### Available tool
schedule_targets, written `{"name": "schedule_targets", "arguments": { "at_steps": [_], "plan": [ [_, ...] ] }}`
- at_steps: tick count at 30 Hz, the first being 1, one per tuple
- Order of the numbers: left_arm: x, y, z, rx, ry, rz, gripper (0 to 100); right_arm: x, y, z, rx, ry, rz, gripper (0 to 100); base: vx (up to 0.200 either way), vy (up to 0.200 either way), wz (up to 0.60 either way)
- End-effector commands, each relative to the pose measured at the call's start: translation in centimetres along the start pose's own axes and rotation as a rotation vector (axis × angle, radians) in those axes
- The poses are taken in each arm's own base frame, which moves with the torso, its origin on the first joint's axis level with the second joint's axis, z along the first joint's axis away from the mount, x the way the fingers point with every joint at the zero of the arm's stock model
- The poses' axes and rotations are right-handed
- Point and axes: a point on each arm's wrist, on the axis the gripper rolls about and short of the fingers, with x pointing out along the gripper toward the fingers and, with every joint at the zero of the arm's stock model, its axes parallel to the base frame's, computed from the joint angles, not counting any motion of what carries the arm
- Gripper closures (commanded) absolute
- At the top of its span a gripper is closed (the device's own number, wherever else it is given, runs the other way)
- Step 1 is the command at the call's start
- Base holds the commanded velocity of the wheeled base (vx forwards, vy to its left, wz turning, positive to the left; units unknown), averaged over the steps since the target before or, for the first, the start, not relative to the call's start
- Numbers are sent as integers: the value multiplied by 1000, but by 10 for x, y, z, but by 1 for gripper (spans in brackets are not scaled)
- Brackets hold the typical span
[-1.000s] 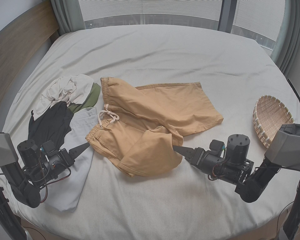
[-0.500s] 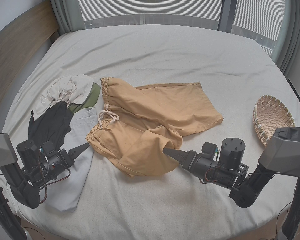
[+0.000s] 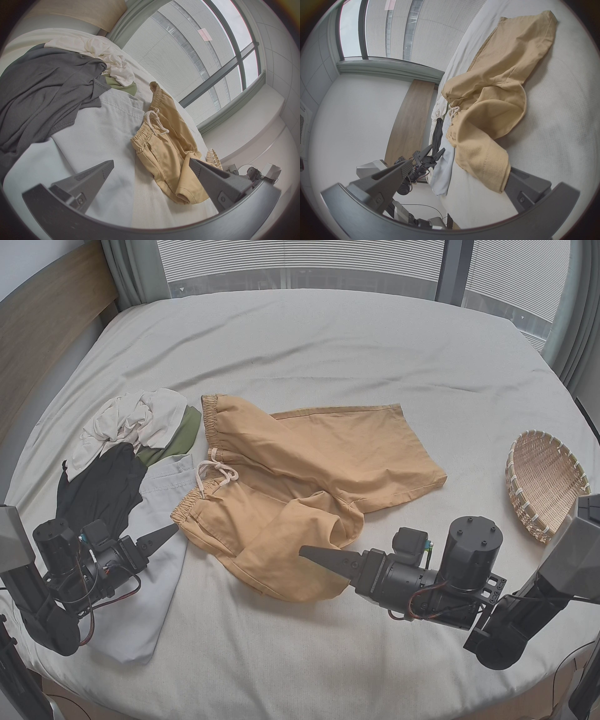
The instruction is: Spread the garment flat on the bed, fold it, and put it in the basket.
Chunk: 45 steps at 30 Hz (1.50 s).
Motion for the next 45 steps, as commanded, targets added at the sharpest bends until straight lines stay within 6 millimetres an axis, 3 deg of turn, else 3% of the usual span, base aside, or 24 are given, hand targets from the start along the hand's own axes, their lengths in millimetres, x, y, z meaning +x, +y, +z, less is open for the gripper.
{"name": "schedule_targets", "arguments": {
  "at_steps": [1, 3, 4, 13, 20, 31, 40, 45],
  "plan": [
    [1, 0, 0, 0, -2, -1, 0, -3, 7, 0, 25, -1, 19, 0, 0, 0, 0],
    [1, 0, 0, 1, -2, -1, 0, -5, 9, 1, 28, -10, 21, 0, 0, 0, 0],
    [1, 0, 0, 0, -1, -2, 0, -5, 9, 3, 28, -17, 23, 100, 0, 0, 0],
    [0, 0, 0, -4, 0, -2, 0, -21, 9, 7, 28, -36, 7, 100, 0, 0, 0],
    [1, 0, -1, -10, 4, -3, 0, -34, 4, 21, 28, -89, -23, 100, 0, 0, 0],
    [1, 0, -1, -12, 5, -4, 0, -82, 18, 68, 5, -269, -50, 100, 0, 0, 0],
    [2, 1, -3, -16, 12, -1, 0, -99, 27, 110, -9, -381, -92, 100, 0, 0, 0],
    [3, -2, -4, -16, 20, -12, 0, -102, 25, 114, 4, -379, -131, 100, 0, 0, 0]
  ]
}}
